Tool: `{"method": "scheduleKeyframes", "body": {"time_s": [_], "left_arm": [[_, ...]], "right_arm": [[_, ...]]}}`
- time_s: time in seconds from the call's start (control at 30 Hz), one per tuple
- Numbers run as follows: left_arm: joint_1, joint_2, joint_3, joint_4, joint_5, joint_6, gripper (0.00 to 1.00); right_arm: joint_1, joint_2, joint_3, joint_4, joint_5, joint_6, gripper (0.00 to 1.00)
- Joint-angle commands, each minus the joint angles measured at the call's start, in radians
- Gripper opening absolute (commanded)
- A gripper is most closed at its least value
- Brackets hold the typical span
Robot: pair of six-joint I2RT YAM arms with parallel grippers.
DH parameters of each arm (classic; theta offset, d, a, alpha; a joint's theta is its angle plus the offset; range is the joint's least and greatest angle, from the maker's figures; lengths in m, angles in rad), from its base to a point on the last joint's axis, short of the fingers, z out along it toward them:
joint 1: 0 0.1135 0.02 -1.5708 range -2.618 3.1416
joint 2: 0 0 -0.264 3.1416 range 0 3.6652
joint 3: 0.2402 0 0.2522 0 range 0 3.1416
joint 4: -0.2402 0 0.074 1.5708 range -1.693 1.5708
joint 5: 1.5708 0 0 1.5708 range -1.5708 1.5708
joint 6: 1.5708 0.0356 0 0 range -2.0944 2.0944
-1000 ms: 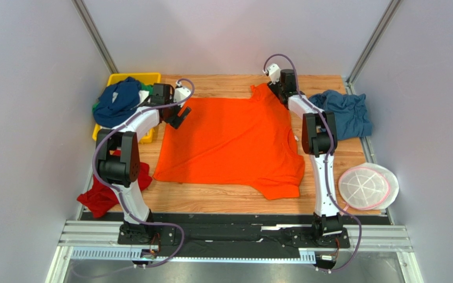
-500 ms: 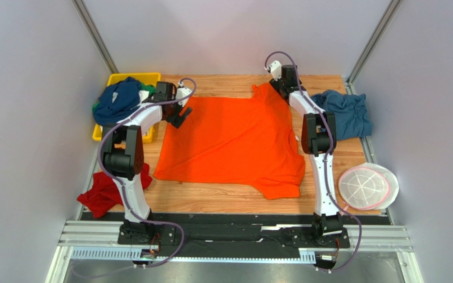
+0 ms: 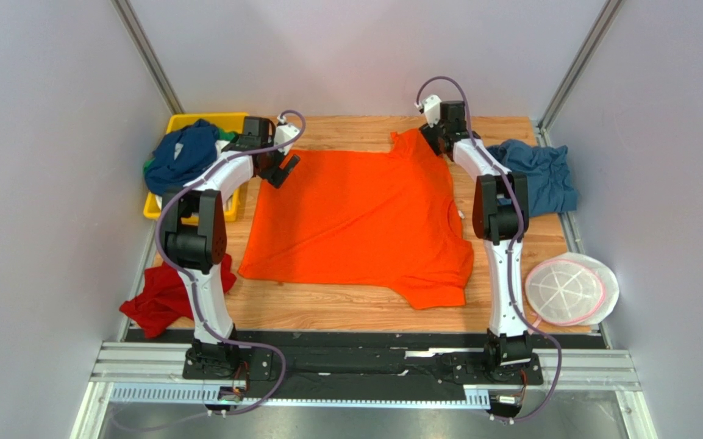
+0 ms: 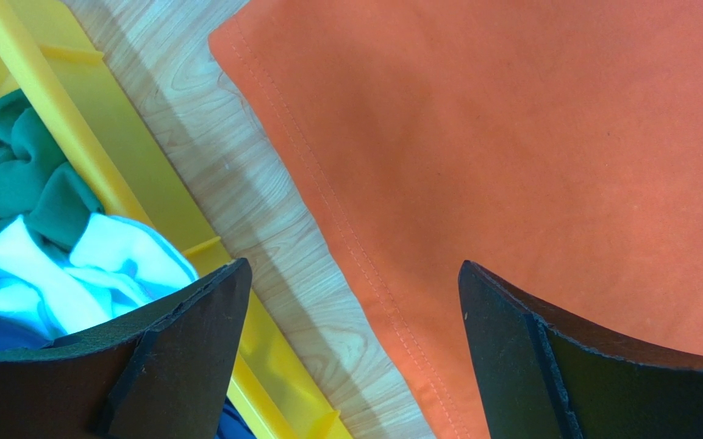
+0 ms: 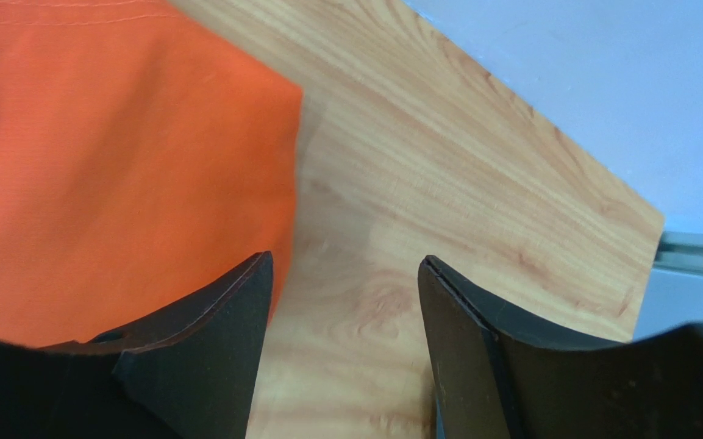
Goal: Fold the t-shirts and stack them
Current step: Flatten out the tshirt
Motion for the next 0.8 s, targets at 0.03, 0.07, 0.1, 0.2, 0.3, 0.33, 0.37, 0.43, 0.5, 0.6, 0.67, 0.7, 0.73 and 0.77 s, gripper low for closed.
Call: {"method": "scheduleKeyframes", "body": {"time_s": [0.03,0.07,0.1,0.2,0.3,0.33,0.37,0.43,0.5,0.6,0.67,0.7,0.73,0.77], "left_arm": [[-0.005,-0.050,0.010,0.003,0.044,-0.019,0.92],[-0.005,-0.052,0.012,0.000,0.048,-0.026,0.92],[-0.005,-0.058,0.012,-0.003,0.053,-0.029,0.92],[-0.006,-0.072,0.010,-0.017,0.070,-0.037,0.92],[-0.006,-0.079,0.015,-0.052,0.097,-0.029,0.92],[-0.009,-0.079,0.027,-0.069,0.111,-0.025,0.92],[-0.011,-0.076,0.039,-0.086,0.116,-0.008,0.92],[-0.017,-0.056,0.070,-0.123,0.114,0.006,0.92],[-0.017,-0.038,0.082,-0.135,0.110,0.006,0.92],[-0.019,-0.017,0.107,-0.134,0.096,0.017,0.92],[-0.019,-0.010,0.114,-0.134,0.087,0.023,0.92],[-0.020,-0.007,0.116,-0.132,0.085,0.024,0.92],[-0.020,-0.007,0.116,-0.134,0.077,0.030,0.91],[-0.020,-0.007,0.114,-0.134,0.076,0.035,0.92]], "right_arm": [[-0.002,-0.239,-0.135,-0.058,-0.113,0.150,0.65],[-0.001,-0.288,-0.155,-0.056,-0.119,0.173,0.65],[-0.001,-0.313,-0.179,-0.056,-0.129,0.179,0.65],[-0.001,-0.393,-0.250,-0.083,-0.158,0.195,0.65],[0.001,-0.444,-0.278,-0.189,-0.217,0.208,0.65],[-0.001,-0.459,-0.282,-0.220,-0.234,0.213,0.65],[0.001,-0.463,-0.284,-0.287,-0.248,0.213,0.65],[0.010,-0.482,-0.296,-0.356,-0.267,0.202,0.65],[0.018,-0.502,-0.347,-0.358,-0.251,0.192,0.64],[0.024,-0.536,-0.414,-0.344,-0.247,0.190,0.64],[0.025,-0.548,-0.436,-0.350,-0.251,0.190,0.64],[0.025,-0.551,-0.459,-0.351,-0.253,0.190,0.64],[0.027,-0.559,-0.466,-0.349,-0.253,0.190,0.64],[0.025,-0.560,-0.474,-0.347,-0.253,0.191,0.64]]}}
